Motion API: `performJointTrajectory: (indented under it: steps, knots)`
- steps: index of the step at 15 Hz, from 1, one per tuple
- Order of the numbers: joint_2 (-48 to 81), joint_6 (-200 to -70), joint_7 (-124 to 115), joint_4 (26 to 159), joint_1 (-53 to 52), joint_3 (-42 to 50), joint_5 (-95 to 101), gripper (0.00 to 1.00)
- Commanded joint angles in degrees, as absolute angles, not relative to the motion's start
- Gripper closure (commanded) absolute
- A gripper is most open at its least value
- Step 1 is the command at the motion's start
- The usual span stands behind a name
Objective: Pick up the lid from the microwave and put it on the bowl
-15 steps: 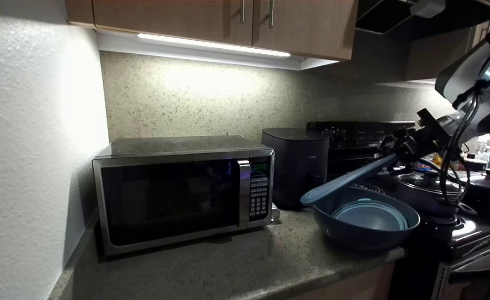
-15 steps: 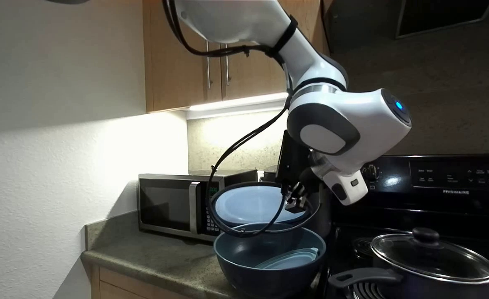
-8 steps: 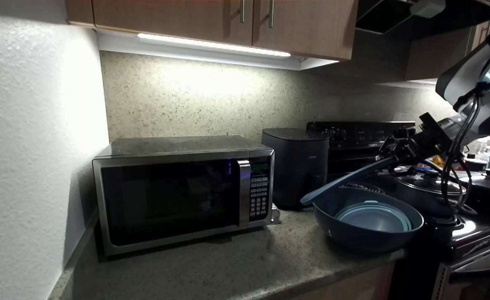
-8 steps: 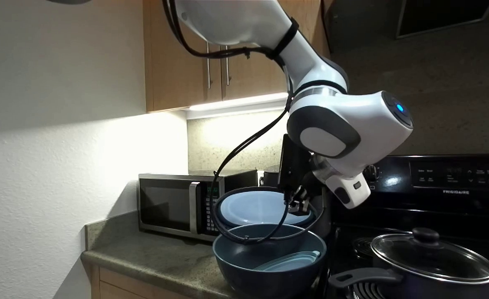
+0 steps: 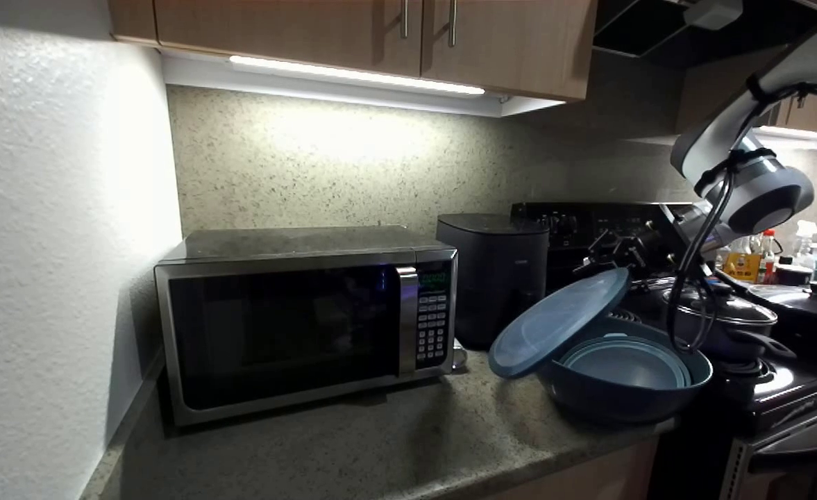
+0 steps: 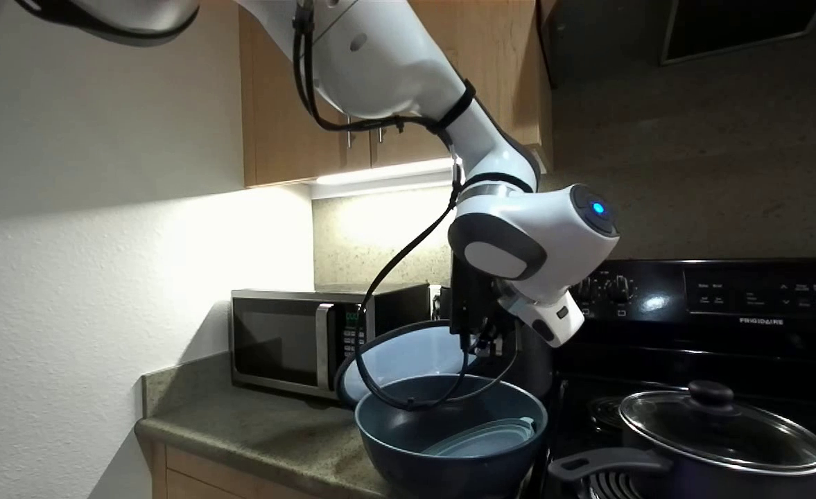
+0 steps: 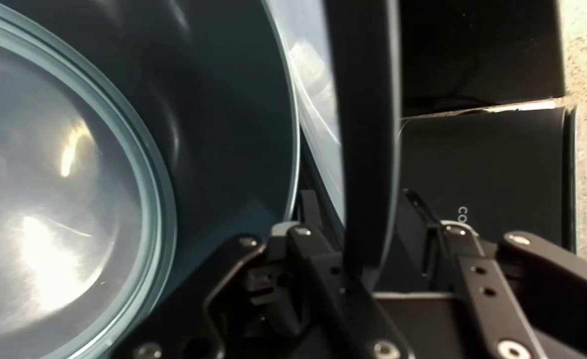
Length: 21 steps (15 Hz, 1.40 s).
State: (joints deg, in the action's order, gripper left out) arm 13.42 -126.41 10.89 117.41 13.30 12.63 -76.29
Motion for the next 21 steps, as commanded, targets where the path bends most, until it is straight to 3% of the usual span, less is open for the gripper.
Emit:
performJointTrajectory:
  steps: [1,3,7,8,10,11,12,19,20,21]
  knots:
    - [13.3,-126.6,16.9,116.4,13.4,11.2,-81.9,0.85]
    - [12.7,-126.0,19.4,116.2,13.4,10.9,-84.1,0.98]
    - [12.4,-125.0,21.6,115.3,13.2,10.9,-85.6,1.00]
    - [12.6,-125.2,21.7,115.0,13.1,10.8,-85.5,0.74]
    - [13.4,-125.7,19.5,114.3,13.0,11.1,-83.6,0.68]
    - [13.4,-125.7,19.5,114.2,13.0,11.1,-83.6,0.85]
    - [13.5,-125.7,19.5,114.2,13.0,11.1,-83.5,0.54]
    - [7.4,-123.5,16.2,120.3,13.4,11.7,-76.4,0.09]
    - [11.7,-125.0,15.1,116.5,13.0,11.3,-77.7,0.03]
    - [11.3,-124.9,15.1,116.8,13.1,11.4,-77.7,0.22]
